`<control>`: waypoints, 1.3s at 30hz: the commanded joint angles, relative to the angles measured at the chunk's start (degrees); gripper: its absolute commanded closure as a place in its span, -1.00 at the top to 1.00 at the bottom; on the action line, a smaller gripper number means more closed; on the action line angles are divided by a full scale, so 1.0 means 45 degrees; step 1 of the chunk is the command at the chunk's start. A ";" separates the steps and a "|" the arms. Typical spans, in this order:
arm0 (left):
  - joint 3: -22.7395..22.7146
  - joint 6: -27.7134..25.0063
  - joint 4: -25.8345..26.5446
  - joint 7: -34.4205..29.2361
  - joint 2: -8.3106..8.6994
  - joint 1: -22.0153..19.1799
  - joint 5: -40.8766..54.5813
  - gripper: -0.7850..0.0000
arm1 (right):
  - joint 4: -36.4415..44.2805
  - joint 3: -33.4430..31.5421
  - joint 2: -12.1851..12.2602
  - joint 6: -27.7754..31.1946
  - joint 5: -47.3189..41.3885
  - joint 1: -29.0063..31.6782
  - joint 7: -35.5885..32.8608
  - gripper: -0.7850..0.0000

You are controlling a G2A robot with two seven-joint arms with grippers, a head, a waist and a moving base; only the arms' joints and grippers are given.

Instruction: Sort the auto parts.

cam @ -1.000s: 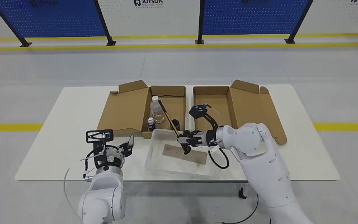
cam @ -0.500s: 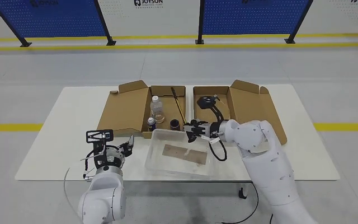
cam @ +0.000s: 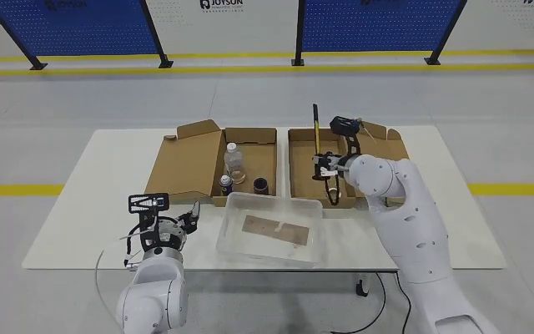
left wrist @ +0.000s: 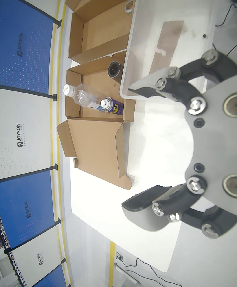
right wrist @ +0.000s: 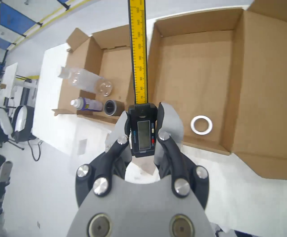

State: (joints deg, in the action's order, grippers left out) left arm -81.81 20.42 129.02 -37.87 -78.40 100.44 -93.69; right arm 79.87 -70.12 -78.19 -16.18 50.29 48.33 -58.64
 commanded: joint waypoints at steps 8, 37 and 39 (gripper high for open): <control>0.0000 0.0000 0.0000 0.0000 0.0000 0.0000 0.0000 1.00 | -0.3733 0.0717 -0.0174 -0.0318 0.0701 -0.1538 0.0415 -1.00; 0.0000 0.0000 0.0000 0.0000 0.0000 0.0000 0.0000 1.00 | -1.0690 0.3551 -0.2249 0.0289 -0.2555 -0.4777 0.2177 1.00; 0.0000 0.0000 0.0000 0.0000 0.0000 0.0000 0.0000 1.00 | -1.0615 0.3482 -0.2253 0.0444 -0.2657 -0.4777 0.2385 1.00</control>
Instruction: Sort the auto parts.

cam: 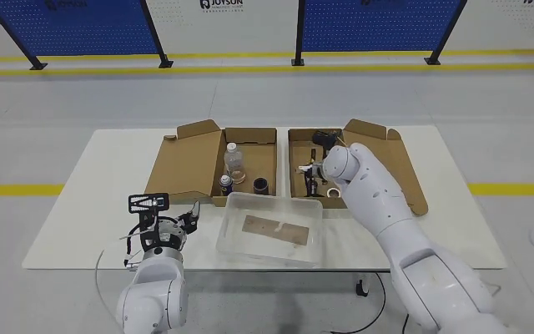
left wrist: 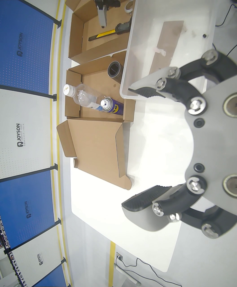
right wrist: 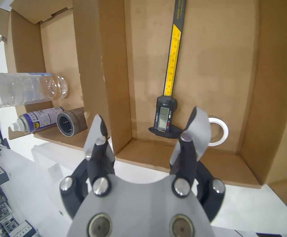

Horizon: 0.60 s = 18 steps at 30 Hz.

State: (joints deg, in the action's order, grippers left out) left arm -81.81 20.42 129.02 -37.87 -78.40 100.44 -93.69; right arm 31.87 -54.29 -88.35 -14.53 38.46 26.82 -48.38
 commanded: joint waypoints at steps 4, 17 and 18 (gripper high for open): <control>0.0000 0.0000 0.0000 0.0000 0.0000 0.0000 0.0000 1.00 | 0.0708 -0.0514 0.0141 0.0418 -0.0426 0.0195 0.0778 1.00; 0.0000 0.0000 0.0000 0.0000 0.0000 0.0000 0.0000 1.00 | 1.0927 -0.4274 0.1537 0.0970 -0.0892 0.5910 0.1957 1.00; 0.0000 0.0000 0.0000 0.0000 0.0000 0.0000 0.0000 1.00 | 1.1757 -0.4585 0.1629 0.0973 -0.0830 0.6515 0.1876 1.00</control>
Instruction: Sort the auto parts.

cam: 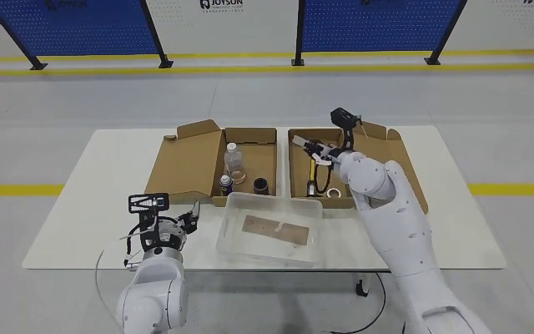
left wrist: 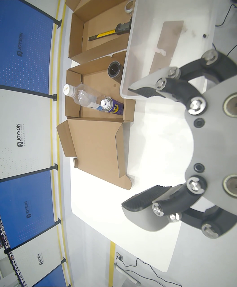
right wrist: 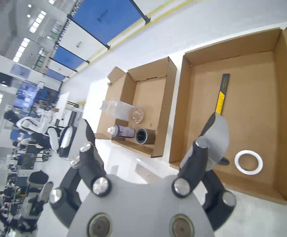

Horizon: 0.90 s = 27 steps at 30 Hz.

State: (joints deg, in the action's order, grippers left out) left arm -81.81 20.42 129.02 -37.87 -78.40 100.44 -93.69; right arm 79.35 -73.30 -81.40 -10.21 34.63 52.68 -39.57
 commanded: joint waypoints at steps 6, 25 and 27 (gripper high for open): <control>0.0000 0.0000 0.0000 0.0000 0.0000 0.0000 0.0000 1.00 | 0.5055 -0.2009 0.0445 0.0157 -0.0360 0.3843 -0.0328 1.00; 0.0000 0.0000 0.0000 0.0000 0.0000 0.0000 0.0000 1.00 | 0.7377 -0.4377 0.0837 0.0838 -0.0838 0.6901 -0.0518 1.00; 0.0000 0.0000 0.0000 0.0000 0.0000 0.0000 0.0000 1.00 | 0.7377 -0.4377 0.0837 0.0837 -0.0837 0.6901 -0.0518 1.00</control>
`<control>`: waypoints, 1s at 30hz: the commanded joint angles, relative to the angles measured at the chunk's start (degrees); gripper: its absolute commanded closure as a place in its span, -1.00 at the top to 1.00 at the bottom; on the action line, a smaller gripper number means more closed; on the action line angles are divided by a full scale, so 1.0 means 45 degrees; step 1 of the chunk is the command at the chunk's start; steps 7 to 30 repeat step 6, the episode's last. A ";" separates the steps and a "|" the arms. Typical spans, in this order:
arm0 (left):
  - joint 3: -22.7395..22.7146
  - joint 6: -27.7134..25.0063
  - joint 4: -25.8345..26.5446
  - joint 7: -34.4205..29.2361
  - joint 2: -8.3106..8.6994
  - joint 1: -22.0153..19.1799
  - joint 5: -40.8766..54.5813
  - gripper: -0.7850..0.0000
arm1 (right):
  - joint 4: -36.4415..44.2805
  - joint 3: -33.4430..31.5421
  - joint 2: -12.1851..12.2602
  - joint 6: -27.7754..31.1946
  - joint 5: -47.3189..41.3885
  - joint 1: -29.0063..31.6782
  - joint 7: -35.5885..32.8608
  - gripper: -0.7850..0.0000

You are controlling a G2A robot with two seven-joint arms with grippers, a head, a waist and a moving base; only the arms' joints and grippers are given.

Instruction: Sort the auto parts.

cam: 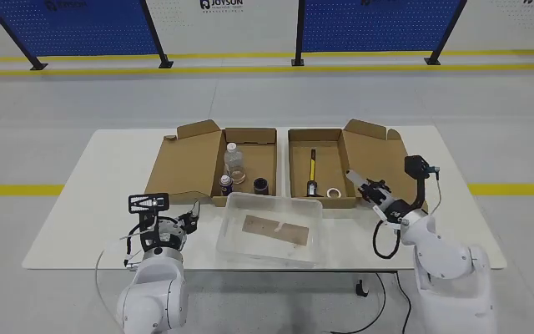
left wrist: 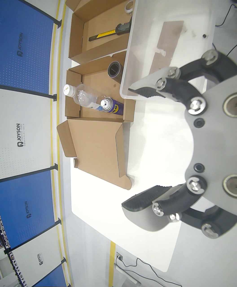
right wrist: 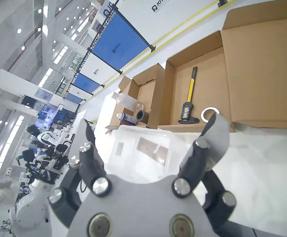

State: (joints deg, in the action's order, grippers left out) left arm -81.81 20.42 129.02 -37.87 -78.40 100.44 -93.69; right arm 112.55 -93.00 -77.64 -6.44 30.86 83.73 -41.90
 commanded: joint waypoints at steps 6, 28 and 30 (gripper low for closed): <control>0.0000 0.0000 0.0000 0.0000 0.0000 0.0000 0.0000 1.00 | 0.0000 0.0000 0.0000 0.0000 0.0000 0.0000 0.0000 1.00; 0.0000 0.0000 0.0000 0.0000 0.0000 0.0000 0.0000 1.00 | 0.0000 0.0000 0.0000 0.0000 0.0000 0.0000 0.0000 1.00; 0.0000 0.0000 0.0000 0.0000 0.0000 0.0000 0.0000 1.00 | 0.0000 0.0000 0.0000 0.0000 0.0000 0.0000 0.0000 1.00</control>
